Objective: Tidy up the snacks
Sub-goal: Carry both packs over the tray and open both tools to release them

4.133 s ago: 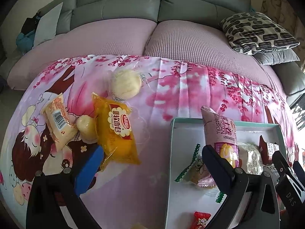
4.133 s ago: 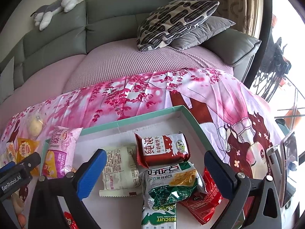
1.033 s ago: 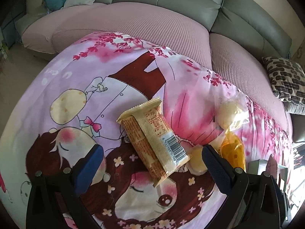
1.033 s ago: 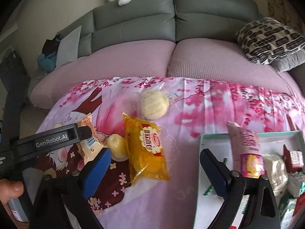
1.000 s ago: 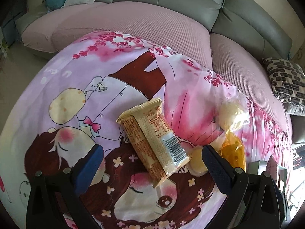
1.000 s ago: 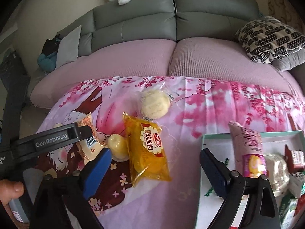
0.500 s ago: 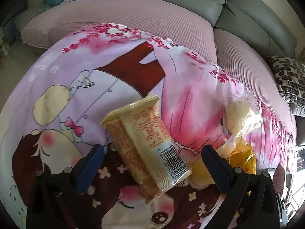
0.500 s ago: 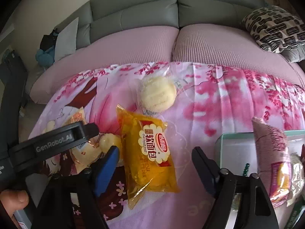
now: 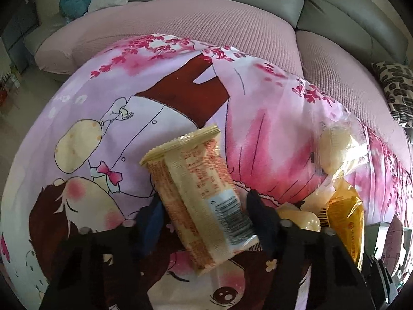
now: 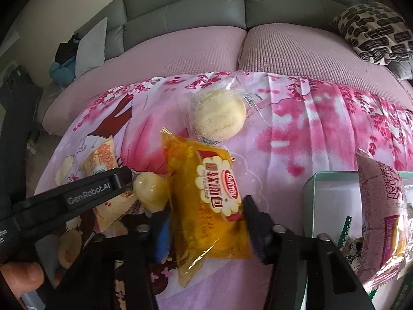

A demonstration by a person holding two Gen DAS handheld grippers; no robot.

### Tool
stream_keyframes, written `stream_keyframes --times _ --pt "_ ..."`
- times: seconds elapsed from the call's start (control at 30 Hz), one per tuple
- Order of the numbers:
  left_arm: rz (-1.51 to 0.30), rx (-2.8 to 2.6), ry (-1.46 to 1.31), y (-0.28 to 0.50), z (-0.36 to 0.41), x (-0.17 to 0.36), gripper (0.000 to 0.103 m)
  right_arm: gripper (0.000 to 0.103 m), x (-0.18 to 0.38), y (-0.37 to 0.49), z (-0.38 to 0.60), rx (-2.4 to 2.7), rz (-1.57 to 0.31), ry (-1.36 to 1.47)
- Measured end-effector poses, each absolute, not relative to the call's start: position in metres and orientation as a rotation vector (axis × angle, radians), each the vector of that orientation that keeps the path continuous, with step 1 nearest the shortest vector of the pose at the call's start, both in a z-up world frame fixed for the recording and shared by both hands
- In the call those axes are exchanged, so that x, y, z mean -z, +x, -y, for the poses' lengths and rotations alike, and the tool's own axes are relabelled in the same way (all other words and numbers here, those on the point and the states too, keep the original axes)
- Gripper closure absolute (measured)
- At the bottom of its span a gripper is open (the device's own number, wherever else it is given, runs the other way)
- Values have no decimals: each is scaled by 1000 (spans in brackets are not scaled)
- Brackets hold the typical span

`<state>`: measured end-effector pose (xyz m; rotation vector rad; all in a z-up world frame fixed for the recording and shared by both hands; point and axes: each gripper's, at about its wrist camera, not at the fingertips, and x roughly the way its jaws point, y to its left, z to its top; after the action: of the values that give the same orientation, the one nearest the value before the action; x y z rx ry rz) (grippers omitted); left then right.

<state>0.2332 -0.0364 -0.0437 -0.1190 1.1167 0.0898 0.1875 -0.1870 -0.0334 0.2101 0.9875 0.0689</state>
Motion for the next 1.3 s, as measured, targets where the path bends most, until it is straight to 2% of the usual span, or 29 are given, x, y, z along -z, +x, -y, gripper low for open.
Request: stream_keyframes --times 0.07,0.1,0.13,0.33,0.9,1.3 --pt "-1109 -91 -112 232 37 41 52 54 32 187 187 -71 -991 213" --pt "-1104 -93 -109 231 37 39 60 55 32 187 187 -72 -992 216" --pt "-1100 -91 -111 230 37 37 60 55 31 187 188 -72 -991 218" --pt "-1078 -91 -138 226 33 26 62 55 20 183 192 -72 -967 221" --pt "-897 20 -98 190 62 -51 62 55 -50 145 216 -21 -805 252" --pt "-811 100 -52 161 94 -84 62 55 -76 99 281 128 -726 314"
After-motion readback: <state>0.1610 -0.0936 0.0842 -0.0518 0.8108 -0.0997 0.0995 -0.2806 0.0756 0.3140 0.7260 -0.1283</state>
